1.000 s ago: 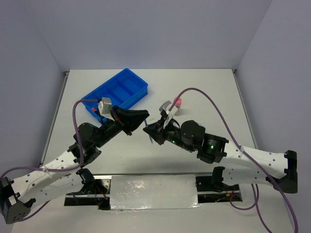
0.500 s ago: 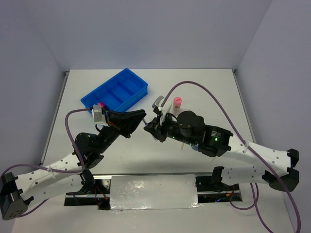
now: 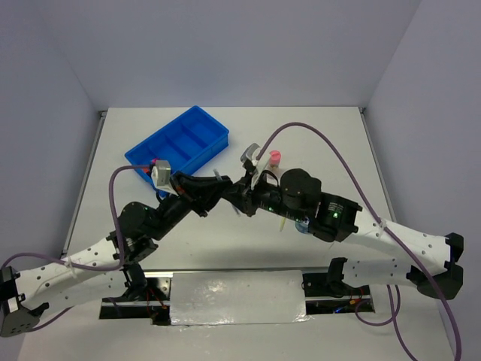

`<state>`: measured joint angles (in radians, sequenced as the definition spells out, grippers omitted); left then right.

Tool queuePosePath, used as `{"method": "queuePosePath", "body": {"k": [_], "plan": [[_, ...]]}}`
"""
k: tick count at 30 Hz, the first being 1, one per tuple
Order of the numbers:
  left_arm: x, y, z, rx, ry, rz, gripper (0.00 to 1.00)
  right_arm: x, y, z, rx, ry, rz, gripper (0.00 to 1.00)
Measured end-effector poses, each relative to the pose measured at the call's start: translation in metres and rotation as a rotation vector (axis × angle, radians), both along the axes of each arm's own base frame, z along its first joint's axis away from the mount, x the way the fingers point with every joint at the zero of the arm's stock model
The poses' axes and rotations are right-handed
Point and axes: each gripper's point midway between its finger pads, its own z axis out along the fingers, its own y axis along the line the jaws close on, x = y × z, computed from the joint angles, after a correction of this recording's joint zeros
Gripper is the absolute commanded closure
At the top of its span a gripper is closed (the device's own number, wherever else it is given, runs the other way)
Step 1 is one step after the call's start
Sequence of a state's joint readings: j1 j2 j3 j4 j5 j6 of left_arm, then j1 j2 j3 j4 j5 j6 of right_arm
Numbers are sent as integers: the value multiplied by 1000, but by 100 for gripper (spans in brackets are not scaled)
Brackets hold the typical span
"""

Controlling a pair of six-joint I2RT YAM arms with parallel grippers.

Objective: Sort the stationery into containers
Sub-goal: Close the pen cap on the pen, then place the pen in the storage box.

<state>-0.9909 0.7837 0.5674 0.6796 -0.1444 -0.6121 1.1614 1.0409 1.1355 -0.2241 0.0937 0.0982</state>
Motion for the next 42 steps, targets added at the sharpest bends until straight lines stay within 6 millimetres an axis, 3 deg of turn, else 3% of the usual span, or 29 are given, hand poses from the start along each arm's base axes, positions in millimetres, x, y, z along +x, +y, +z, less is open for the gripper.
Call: {"method": "queuePosePath", "body": {"k": [5, 6, 8, 9, 10, 12, 13, 15, 18, 20, 24, 27, 31, 34, 42], "plan": [[3, 1, -4, 91, 41, 33, 84, 1, 3, -8, 47, 18, 0, 100], [4, 1, -6, 104, 47, 37, 100, 1, 4, -9, 52, 20, -1, 100], [5, 1, -9, 128, 56, 42, 100, 1, 4, -12, 57, 24, -1, 100], [5, 1, -10, 136, 59, 44, 100, 1, 4, -13, 58, 26, -1, 94], [6, 2, -10, 144, 63, 50, 100, 2, 5, -13, 65, 27, -2, 66], [10, 4, -16, 175, 80, 79, 100, -1, 6, -15, 78, 37, 9, 37], [15, 5, -21, 197, 102, 104, 100, -3, 6, -18, 80, 45, 15, 16], [31, 12, -37, 270, 172, 192, 100, -3, 6, -19, 95, 50, 7, 2], [65, 33, -61, 373, 313, 346, 100, 10, -10, -32, 94, 72, -91, 0], [104, 70, -76, 414, 424, 504, 100, 20, -23, -44, 94, 104, -164, 0], [171, 170, -111, 452, 658, 849, 100, 34, -56, -73, 81, 156, -307, 0], [202, 224, -134, 469, 793, 1015, 100, 36, -78, -84, 86, 175, -369, 0], [230, 275, -163, 456, 933, 1164, 100, 31, -90, -82, 122, 181, -378, 0], [238, 294, -180, 456, 987, 1237, 100, 29, -92, -88, 121, 189, -379, 0], [246, 305, -195, 426, 1012, 1271, 100, 27, -95, -105, 95, 206, -382, 0]]}}
